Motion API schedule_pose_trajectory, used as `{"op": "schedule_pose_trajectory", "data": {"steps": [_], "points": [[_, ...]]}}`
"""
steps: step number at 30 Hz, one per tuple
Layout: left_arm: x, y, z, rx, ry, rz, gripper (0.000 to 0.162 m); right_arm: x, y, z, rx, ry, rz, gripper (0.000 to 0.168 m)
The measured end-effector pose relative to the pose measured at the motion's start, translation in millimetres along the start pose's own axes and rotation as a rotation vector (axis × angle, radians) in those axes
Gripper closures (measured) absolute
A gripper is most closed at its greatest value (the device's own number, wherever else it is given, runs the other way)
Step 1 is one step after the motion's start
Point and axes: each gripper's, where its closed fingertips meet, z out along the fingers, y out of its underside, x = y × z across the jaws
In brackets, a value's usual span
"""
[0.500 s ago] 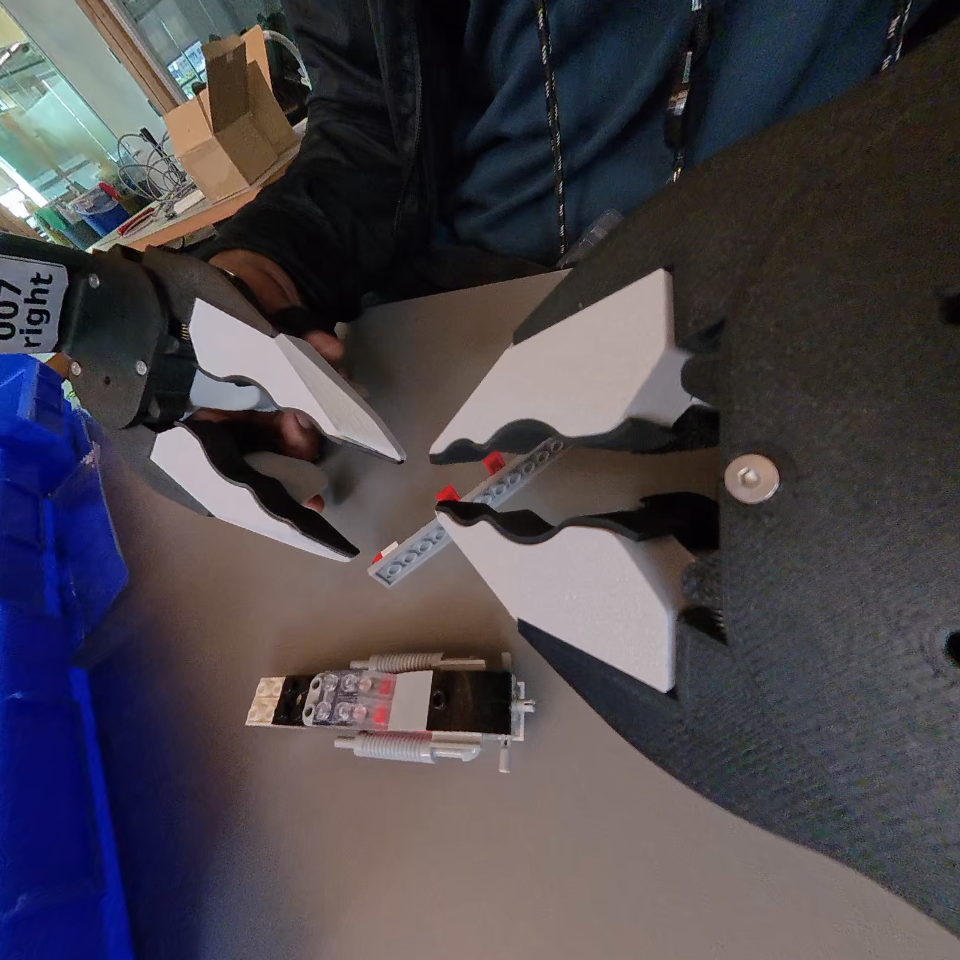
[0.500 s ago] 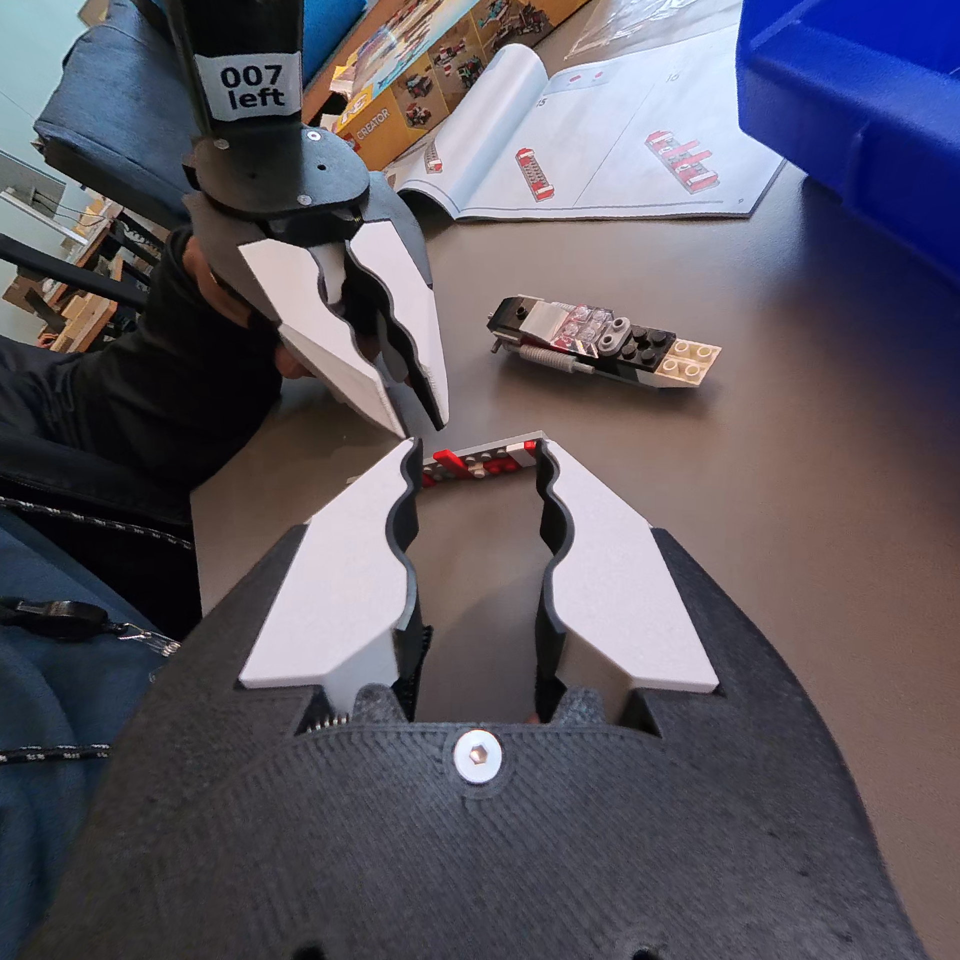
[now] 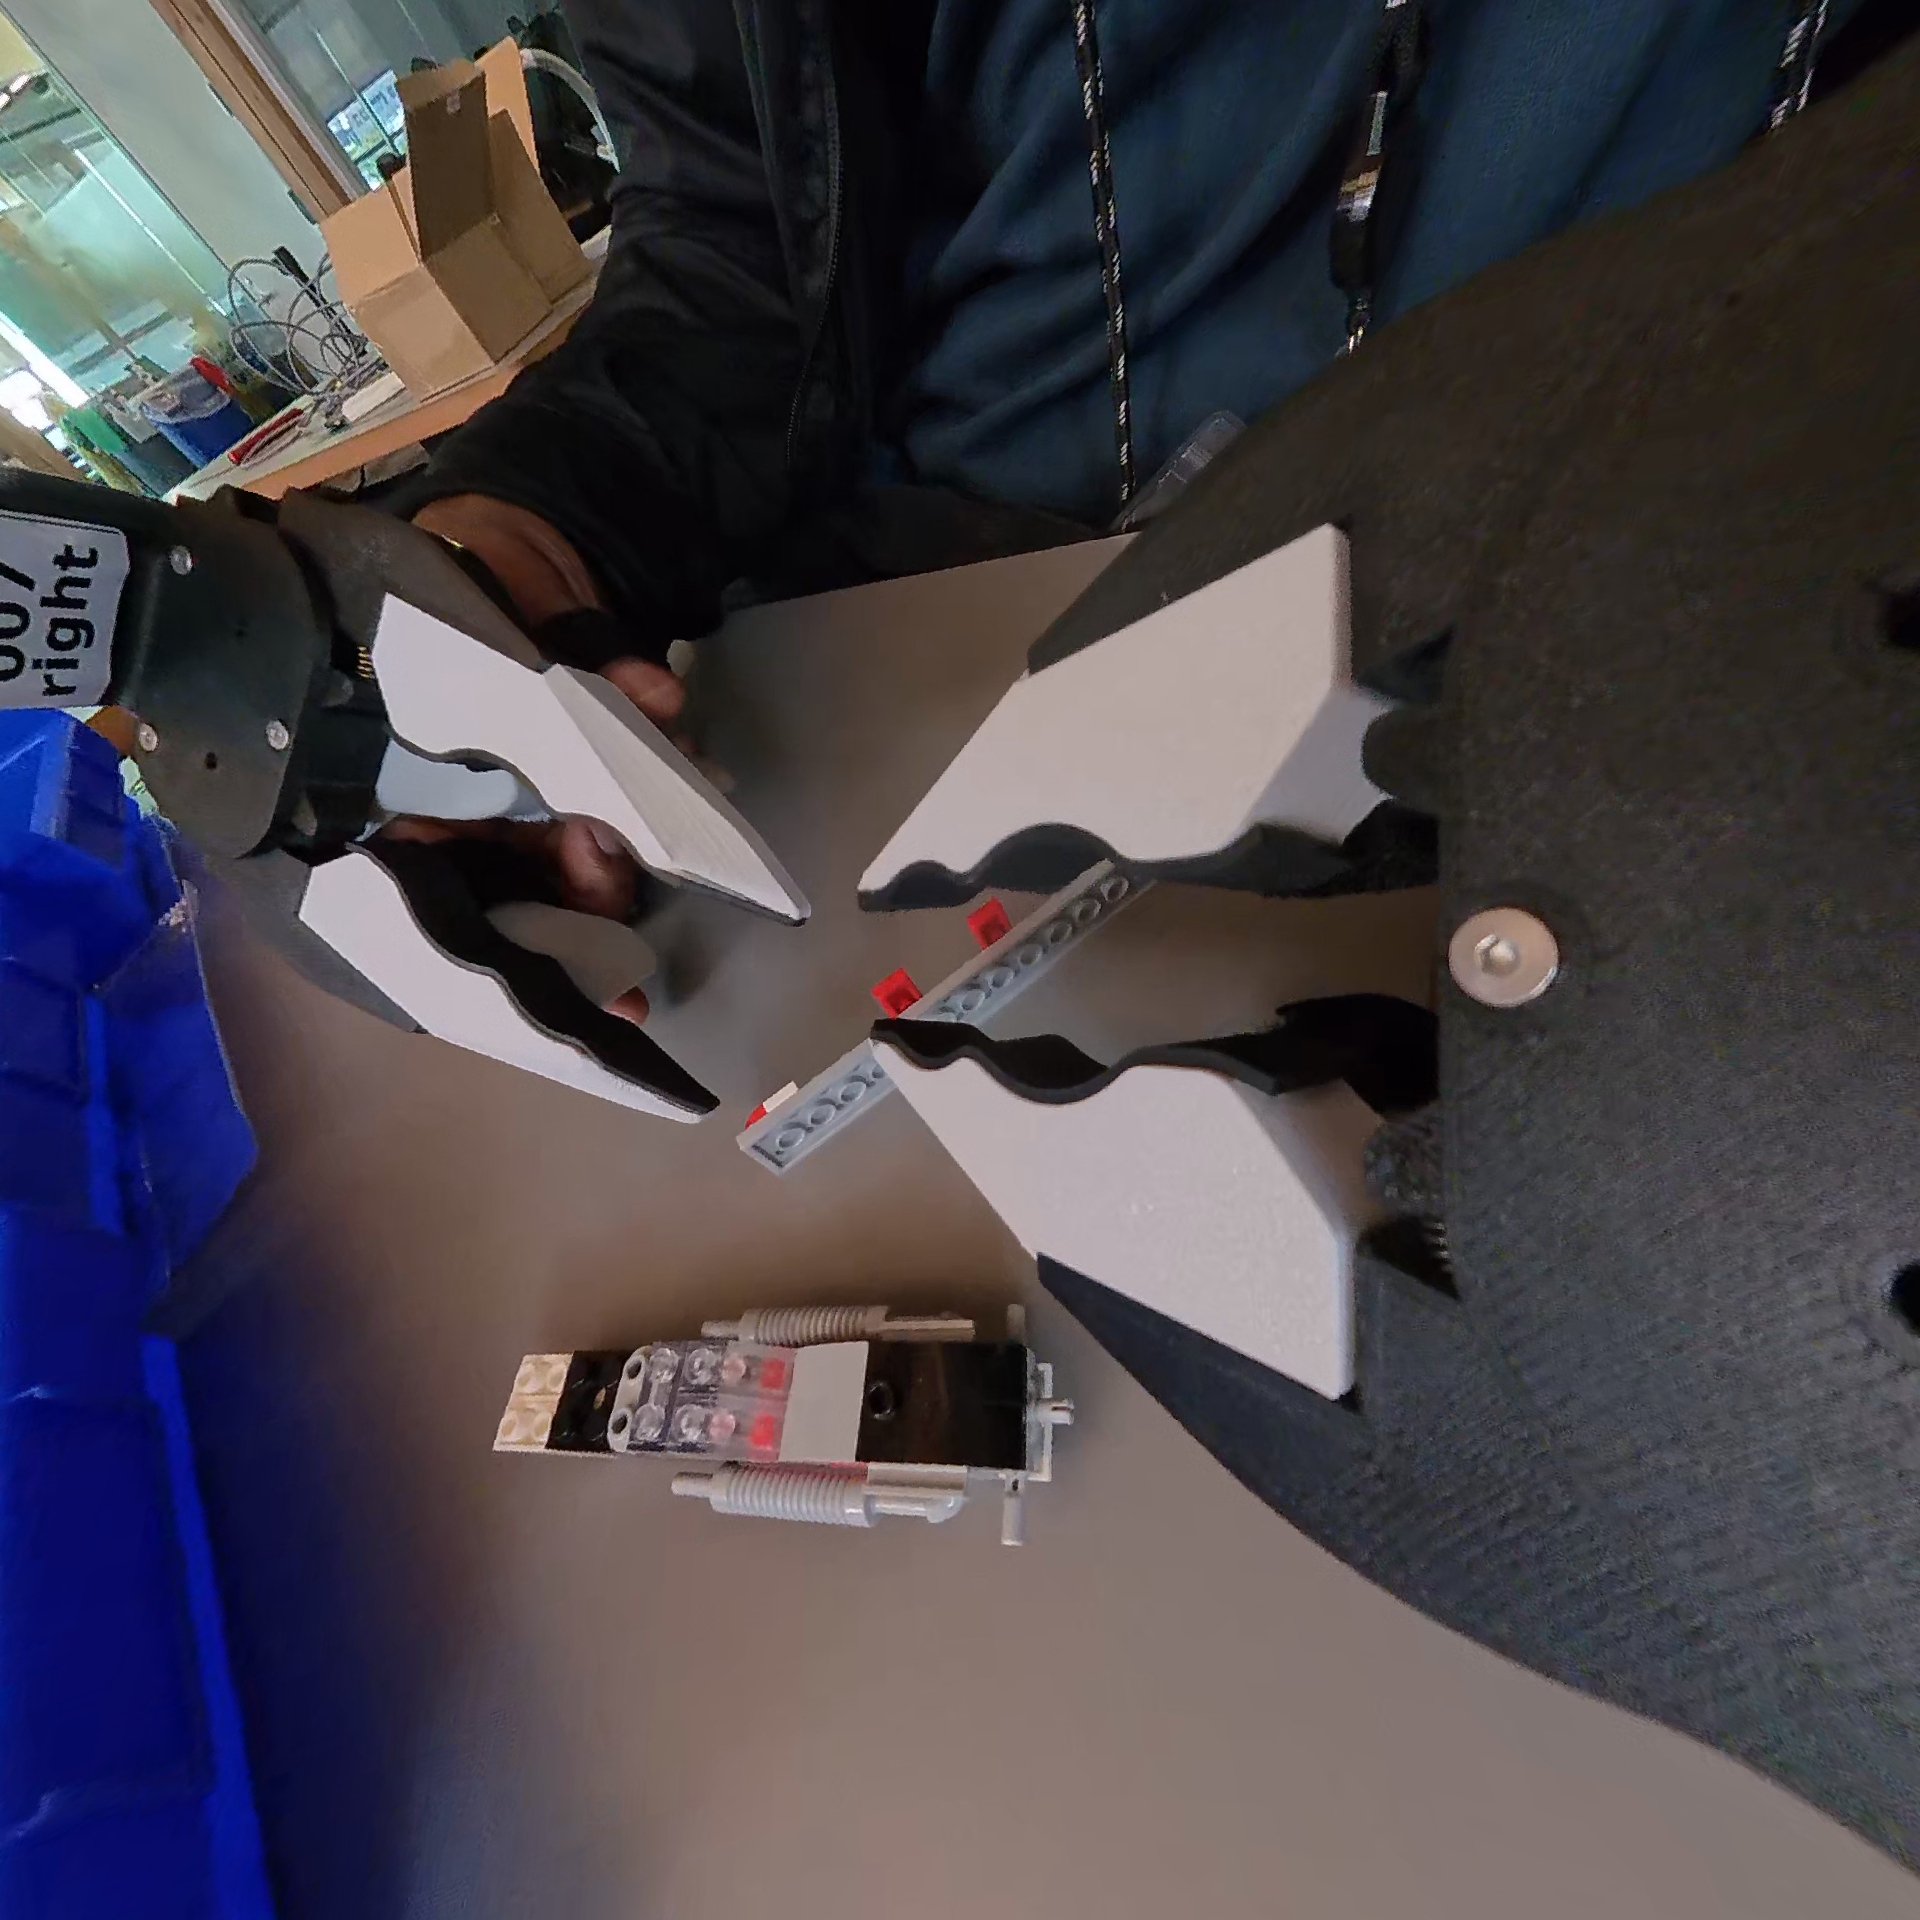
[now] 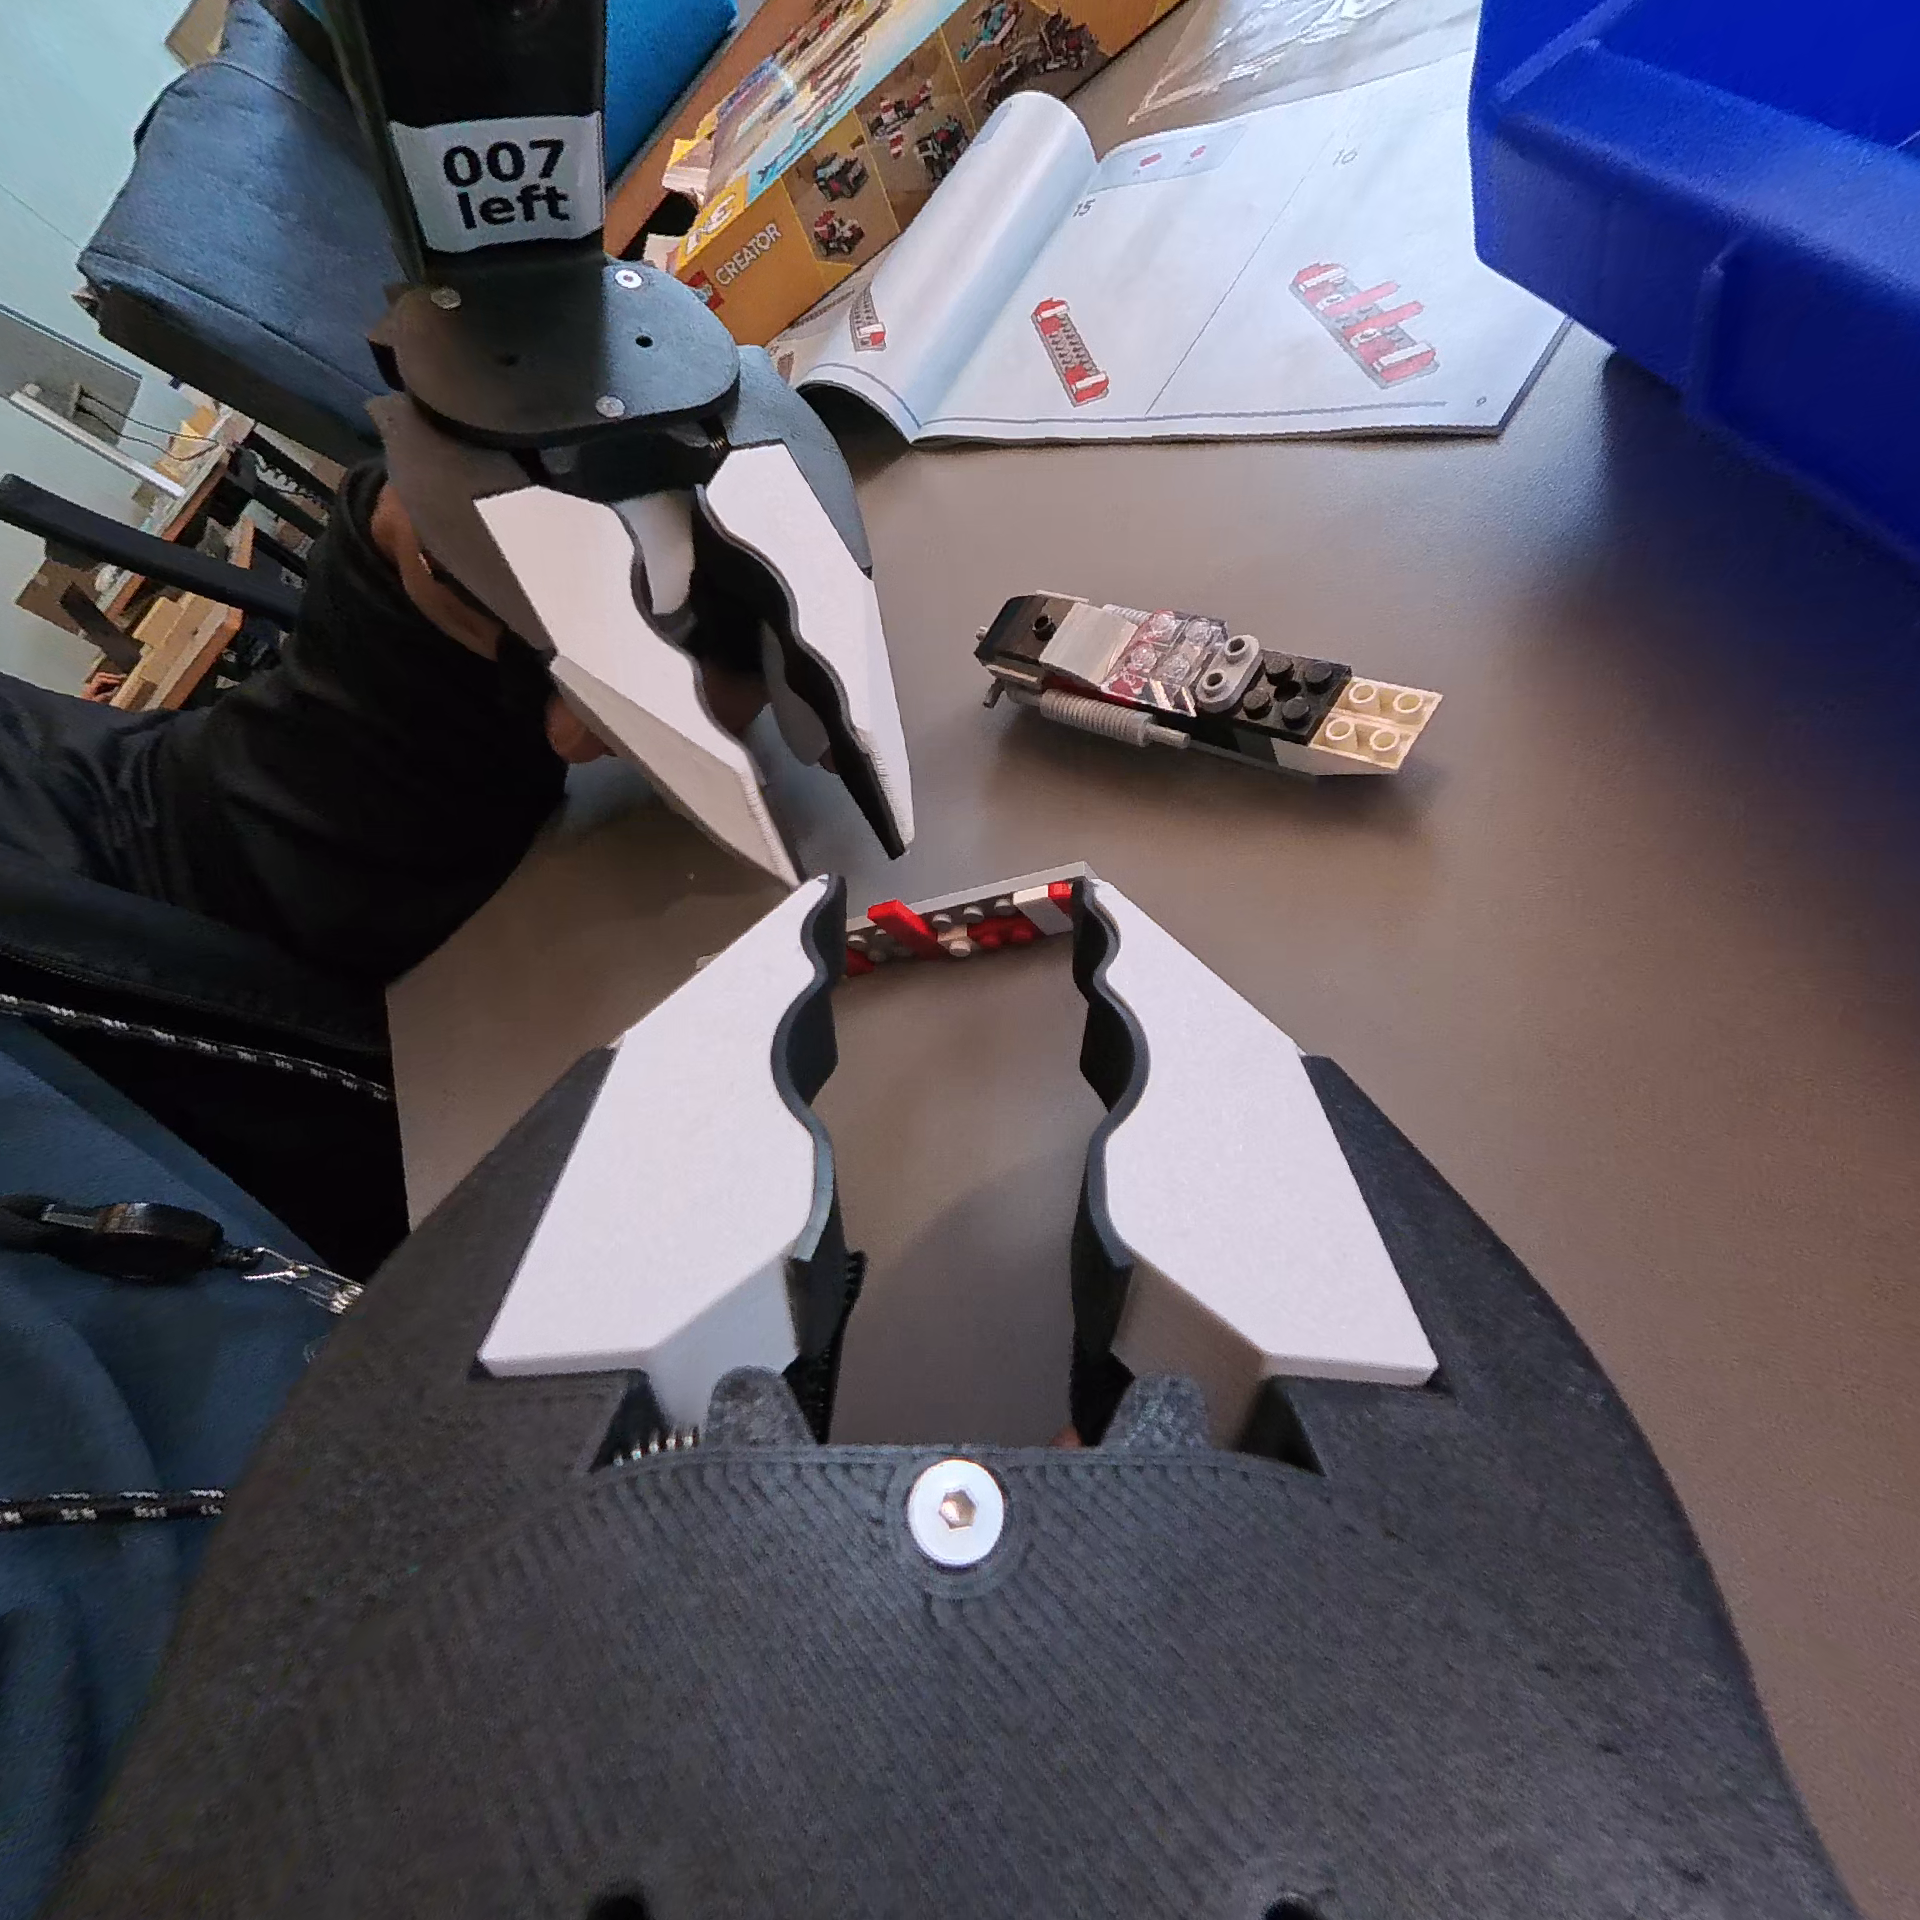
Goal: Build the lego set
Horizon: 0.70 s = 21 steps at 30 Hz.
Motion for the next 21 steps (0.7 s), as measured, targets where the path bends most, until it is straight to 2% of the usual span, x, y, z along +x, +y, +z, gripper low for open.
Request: {"op": "schedule_pose_trajectory", "data": {"steps": [21], "points": [[-0.9,-1.4,-0.7,0.006,-0.007,-0.001,0.140,0.2,0.5,1.0,-0.009,-0.006,0.006,0.125]]}}
